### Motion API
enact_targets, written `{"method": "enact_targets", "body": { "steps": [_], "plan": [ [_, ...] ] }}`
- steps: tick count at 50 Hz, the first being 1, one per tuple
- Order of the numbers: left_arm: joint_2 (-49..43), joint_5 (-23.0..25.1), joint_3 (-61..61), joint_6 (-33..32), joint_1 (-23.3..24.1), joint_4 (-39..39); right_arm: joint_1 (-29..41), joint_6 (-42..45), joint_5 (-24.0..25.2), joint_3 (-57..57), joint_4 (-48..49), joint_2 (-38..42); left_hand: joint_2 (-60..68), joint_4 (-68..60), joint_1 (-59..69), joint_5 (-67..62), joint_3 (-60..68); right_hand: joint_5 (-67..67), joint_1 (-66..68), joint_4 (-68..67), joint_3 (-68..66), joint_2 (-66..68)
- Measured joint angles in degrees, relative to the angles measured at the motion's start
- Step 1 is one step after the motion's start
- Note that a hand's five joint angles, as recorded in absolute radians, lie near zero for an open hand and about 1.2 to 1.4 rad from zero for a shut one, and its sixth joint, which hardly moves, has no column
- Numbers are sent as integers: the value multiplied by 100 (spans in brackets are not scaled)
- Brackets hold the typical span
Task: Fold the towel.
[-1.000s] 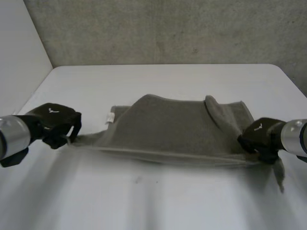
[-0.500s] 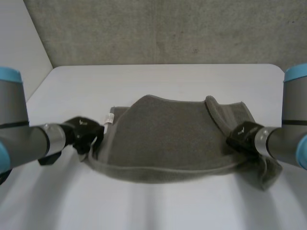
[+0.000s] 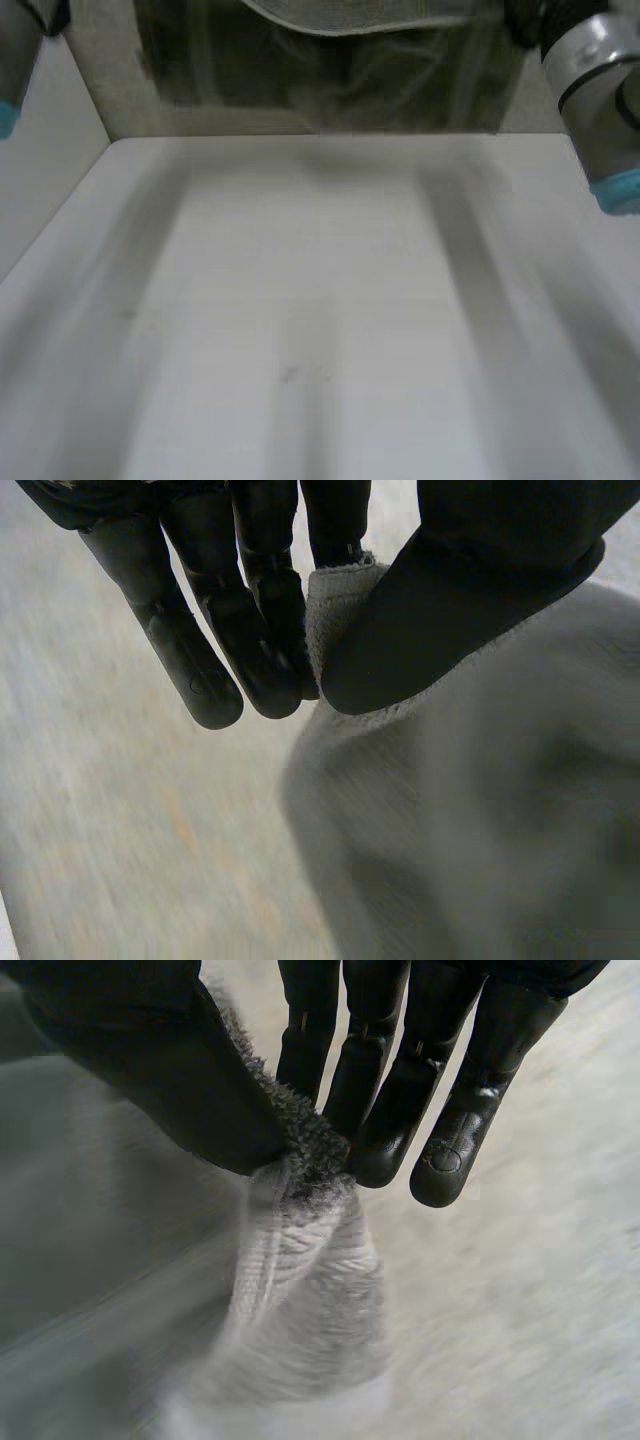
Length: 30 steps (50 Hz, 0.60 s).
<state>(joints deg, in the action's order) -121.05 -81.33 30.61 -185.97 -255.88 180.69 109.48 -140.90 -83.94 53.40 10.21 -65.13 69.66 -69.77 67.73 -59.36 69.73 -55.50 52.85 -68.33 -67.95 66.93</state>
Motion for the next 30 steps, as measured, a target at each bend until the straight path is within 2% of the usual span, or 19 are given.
{"method": "enact_targets", "body": {
  "steps": [8,13,21,28,30],
  "plan": [
    [142,605,2583,-112,-167,2,15,281,113,354,-1463,702,0,0,0,0,0,-5,0,0,0,0],
    [100,869,3818,-431,-236,15,35,533,286,763,-1806,1204,0,0,0,0,0,-5,0,0,0,0],
    [74,933,5011,-1056,-330,8,22,796,424,1129,-2128,1784,0,0,0,0,0,-5,0,0,0,0],
    [477,919,5570,-1343,-363,9,-41,592,453,1154,-2590,1642,0,0,0,0,0,24,-17,50,48,-67],
    [627,920,5667,-1359,-367,20,-51,451,463,1159,-2694,1572,0,0,0,0,0,477,-142,713,686,-626]
  ]
}}
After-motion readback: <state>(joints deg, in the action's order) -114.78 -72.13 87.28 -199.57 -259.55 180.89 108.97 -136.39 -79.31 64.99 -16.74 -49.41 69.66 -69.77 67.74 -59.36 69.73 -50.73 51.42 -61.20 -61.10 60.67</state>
